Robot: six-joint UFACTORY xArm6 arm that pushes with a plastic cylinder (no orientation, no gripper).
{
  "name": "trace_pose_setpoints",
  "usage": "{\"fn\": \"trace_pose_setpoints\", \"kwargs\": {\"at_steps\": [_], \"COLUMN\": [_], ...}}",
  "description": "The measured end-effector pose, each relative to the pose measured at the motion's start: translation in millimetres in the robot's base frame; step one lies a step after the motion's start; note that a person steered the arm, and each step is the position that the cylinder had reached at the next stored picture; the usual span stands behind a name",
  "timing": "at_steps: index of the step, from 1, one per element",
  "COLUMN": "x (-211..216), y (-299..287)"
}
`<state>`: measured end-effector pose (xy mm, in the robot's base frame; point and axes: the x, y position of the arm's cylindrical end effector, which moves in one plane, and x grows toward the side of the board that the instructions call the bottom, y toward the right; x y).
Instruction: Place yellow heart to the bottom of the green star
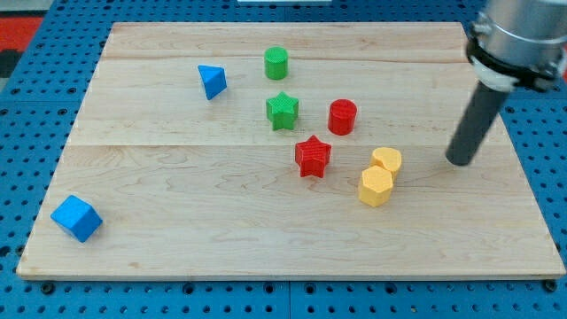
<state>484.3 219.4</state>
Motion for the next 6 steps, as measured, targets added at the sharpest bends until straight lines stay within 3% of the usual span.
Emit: {"fn": "trace_pose_setpoints", "kwargs": {"at_steps": [1, 3, 4, 5, 6], "x": [8, -46, -46, -20, 5], "y": [-61, -220, -235, -203, -292]}}
